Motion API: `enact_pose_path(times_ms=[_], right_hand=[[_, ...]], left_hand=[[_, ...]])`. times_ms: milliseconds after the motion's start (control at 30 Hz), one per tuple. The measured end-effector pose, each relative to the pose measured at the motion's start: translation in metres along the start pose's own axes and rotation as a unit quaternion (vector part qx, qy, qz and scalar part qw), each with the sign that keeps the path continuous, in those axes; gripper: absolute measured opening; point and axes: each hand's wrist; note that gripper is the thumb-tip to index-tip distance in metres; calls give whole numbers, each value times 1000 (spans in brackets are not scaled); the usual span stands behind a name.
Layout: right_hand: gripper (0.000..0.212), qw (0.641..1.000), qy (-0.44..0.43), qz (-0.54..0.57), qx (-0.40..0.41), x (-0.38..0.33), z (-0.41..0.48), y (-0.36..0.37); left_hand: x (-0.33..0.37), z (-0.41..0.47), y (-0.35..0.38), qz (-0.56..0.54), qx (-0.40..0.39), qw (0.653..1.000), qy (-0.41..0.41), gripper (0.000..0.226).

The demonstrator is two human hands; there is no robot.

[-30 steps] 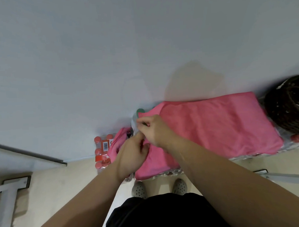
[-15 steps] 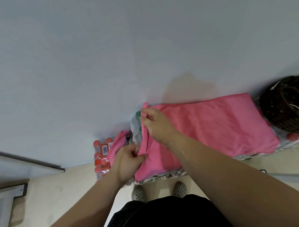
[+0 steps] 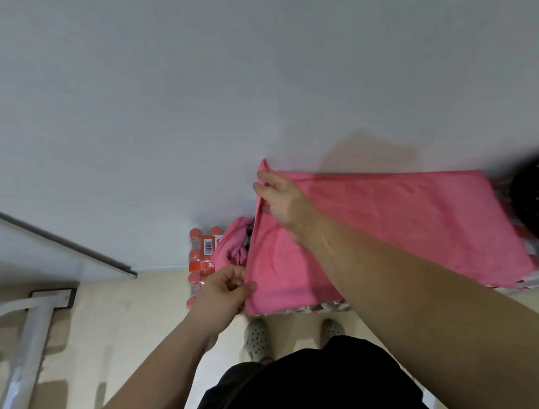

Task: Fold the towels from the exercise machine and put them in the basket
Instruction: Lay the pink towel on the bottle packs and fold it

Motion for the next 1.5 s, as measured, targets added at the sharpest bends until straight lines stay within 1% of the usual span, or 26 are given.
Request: enact_pose_path(times_ms=[33, 100, 167, 233, 333, 433, 467, 567, 633, 700, 767, 833, 867, 933, 967, 1033, 1067, 1167, 1233, 1333, 1433, 1500], right_hand=[[51, 1000, 1, 4, -2, -1, 0, 0], [50, 1000, 2, 6, 1, -4, -1, -3], [47, 1000, 4, 17, 5, -7, -3, -10], [42, 999, 6, 32, 6, -13, -10, -24], [33, 998, -2, 65, 0, -19, -18, -58], [17, 995, -26, 96, 14, -22, -28, -98], [15, 994, -34, 100, 24, -21, -30, -113], [19, 992, -51, 105, 39, -17, -37, -165], [20, 991, -66, 105, 44, -15, -42, -203], [17, 990, -87, 101, 53, -15, -47, -242], [17, 988, -99, 96, 73, -10, -49, -281], [13, 987, -100, 83, 93, 0, -49, -316], [10, 988, -98, 71, 95, 6, -48, -332], [12, 993, -82, 28, 80, 20, -45, -355], [16, 995, -68, -8, 68, 28, -42, -363], [40, 994, -23, -87, 55, 39, -37, -373], [48, 993, -6, -112, 45, 43, -35, -375], [57, 987, 3, -161, 21, 51, -32, -375], [62, 983, -12, -183, 27, 53, -30, -377], [69, 976, -60, -202, 53, 50, -30, -387], [73, 969, -101, -213, 69, 38, -30, -406], [71, 951, -131, -267, 87, 34, -27, -422]], left_hand=[[1, -3, 0, 0, 3, 1000, 7, 16], [5, -9, 3, -1, 2, 1000, 26, 7], [12, -13, 11, -1, -7, 998, 55, 6], [22, -16, 24, 4, -29, 996, 80, 7], [40, -20, 55, 17, -85, 991, 107, 10], [60, -20, 96, 36, -151, 982, 108, 19], [66, -19, 113, 42, -170, 979, 108, 22], [79, -17, 170, 76, -216, 968, 106, 19], [84, -15, 210, 107, -233, 961, 102, 17], [86, -12, 252, 127, -244, 956, 98, 22], [83, -6, 294, 149, -238, 955, 97, 25], [76, 3, 331, 184, -214, 955, 94, 25], [71, 8, 348, 199, -199, 955, 91, 23], [61, 18, 375, 222, -166, 958, 77, 13], [57, 22, 386, 237, -148, 958, 71, 11], [49, 29, 400, 288, -101, 950, 67, 11], [47, 31, 403, 307, -82, 946, 66, 12], [45, 34, 408, 326, -62, 942, 58, 10], [47, 34, 411, 322, -55, 944, 49, 11], [56, 31, 417, 295, -53, 953, 51, 14], [66, 26, 431, 268, -80, 957, 72, 17], [68, 28, 444, 263, -98, 956, 82, 18]])
Point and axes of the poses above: each hand's wrist, its own z-axis towards the middle knuckle, its own y-axis out of the palm, x = y × z, and after that the axes turned 4 degrees about -z, right-handed
